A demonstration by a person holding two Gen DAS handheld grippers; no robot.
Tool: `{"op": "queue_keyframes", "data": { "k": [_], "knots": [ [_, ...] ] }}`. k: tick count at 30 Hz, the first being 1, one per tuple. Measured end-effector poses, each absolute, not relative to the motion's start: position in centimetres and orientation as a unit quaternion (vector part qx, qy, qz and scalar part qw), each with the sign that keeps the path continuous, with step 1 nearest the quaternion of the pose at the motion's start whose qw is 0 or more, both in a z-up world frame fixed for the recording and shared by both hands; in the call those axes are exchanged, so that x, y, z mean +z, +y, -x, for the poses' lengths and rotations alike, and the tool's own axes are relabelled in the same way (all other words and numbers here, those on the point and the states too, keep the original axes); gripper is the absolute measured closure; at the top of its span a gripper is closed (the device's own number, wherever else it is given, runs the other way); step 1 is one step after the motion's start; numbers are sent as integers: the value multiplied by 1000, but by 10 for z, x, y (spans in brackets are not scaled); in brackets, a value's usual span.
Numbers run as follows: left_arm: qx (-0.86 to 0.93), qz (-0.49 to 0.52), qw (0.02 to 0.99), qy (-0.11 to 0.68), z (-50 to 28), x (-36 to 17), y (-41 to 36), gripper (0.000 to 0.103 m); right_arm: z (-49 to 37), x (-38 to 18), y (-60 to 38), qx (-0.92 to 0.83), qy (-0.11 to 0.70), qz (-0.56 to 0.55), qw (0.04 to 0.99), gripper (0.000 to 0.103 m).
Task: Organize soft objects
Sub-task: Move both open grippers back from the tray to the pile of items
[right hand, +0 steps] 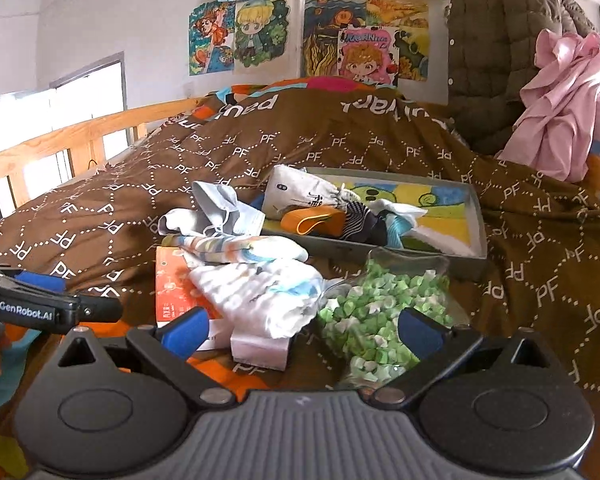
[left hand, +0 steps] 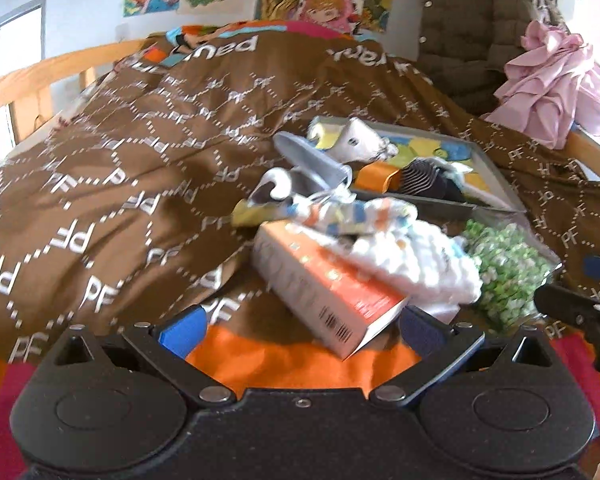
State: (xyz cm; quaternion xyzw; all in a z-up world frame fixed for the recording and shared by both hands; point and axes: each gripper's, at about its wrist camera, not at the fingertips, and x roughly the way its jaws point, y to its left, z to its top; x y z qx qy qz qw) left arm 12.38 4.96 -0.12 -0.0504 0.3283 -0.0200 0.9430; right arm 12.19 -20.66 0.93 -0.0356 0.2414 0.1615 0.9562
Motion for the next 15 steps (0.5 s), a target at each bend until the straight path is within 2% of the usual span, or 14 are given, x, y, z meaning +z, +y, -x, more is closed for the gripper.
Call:
{"op": "queue_keyframes", "data": {
  "k": [15],
  "knots": [
    [-9, 35, 942, 333, -125, 0, 62, 1, -128, -7, -200, 166, 260, 36, 951, 0]
  ]
}}
